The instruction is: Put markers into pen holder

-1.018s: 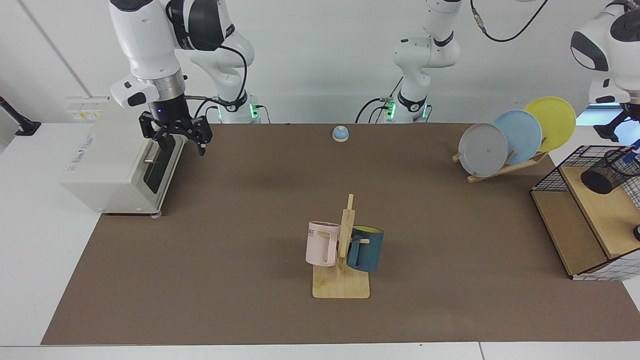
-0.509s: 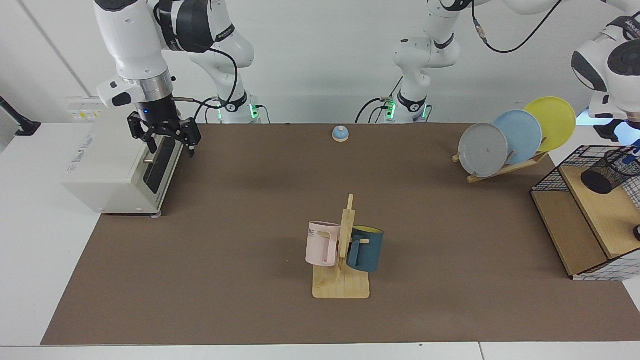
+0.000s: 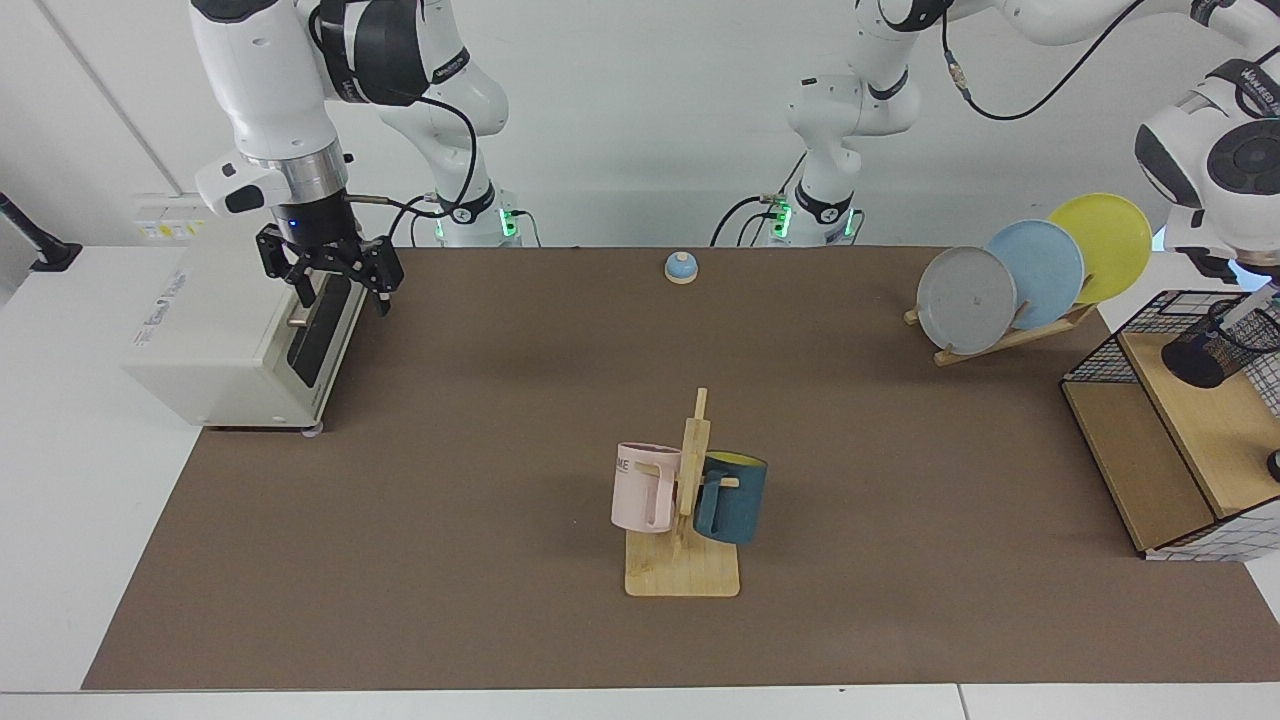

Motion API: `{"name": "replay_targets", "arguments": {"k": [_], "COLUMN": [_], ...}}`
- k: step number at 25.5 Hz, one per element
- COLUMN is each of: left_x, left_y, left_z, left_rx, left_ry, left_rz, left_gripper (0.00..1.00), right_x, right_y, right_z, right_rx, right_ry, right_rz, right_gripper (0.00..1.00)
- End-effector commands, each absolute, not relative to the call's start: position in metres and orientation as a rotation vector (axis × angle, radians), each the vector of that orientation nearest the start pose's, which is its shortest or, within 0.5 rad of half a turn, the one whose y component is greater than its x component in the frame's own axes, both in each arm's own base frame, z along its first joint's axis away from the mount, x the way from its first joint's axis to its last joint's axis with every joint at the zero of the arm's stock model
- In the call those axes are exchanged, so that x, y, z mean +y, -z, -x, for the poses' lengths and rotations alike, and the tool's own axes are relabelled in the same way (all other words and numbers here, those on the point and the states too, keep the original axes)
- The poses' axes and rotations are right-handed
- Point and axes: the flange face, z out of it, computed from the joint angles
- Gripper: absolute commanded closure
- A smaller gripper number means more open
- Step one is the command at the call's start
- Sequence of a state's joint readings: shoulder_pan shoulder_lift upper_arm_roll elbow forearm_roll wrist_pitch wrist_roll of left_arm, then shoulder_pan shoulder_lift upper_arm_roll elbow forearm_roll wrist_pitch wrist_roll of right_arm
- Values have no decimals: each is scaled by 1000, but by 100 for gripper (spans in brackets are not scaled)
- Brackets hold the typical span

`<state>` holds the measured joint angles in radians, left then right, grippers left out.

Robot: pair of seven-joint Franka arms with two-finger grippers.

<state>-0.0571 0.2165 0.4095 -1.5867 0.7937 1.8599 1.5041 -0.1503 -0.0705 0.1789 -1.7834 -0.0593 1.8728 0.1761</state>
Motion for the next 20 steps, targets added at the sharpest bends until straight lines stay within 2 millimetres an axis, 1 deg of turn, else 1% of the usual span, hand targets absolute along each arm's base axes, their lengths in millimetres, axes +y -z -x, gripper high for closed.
{"name": "replay_targets", "arguments": {"k": [1,3,5,7,9,11,13,19,20], "left_x": [243,233,225,217,204,192,177,152,144], "left_y": [-556,-561,-560,-559,-559,-563,-558,-547,-545], "left_z": [-589,-592,-595,-598,-603,-607,-609,-609,-610], "left_rx": [1471,1469,1460,1453,1456,1447,1422,1248,1223], "left_ry": [-896,-877,-857,-830,-780,-715,-634,-393,-370], "left_rz": [1949,1954,1961,1974,2000,2046,2149,2494,2534], "left_gripper": [0,0,0,0,0,0,0,0,0], "right_x": [18,17,10,8,8,6,3,8,8], "right_y": [-588,-589,-590,-590,-591,-591,-590,-591,-590], "right_z": [-558,-558,-558,-558,-557,-557,-555,-555,-552], "right_rx": [238,237,254,257,259,262,269,255,256], "right_ry": [290,297,299,299,299,301,285,280,264], "right_rz": [3150,3145,3142,3142,3142,3142,3146,3147,3150], "right_gripper": [0,0,0,0,0,0,0,0,0]}}
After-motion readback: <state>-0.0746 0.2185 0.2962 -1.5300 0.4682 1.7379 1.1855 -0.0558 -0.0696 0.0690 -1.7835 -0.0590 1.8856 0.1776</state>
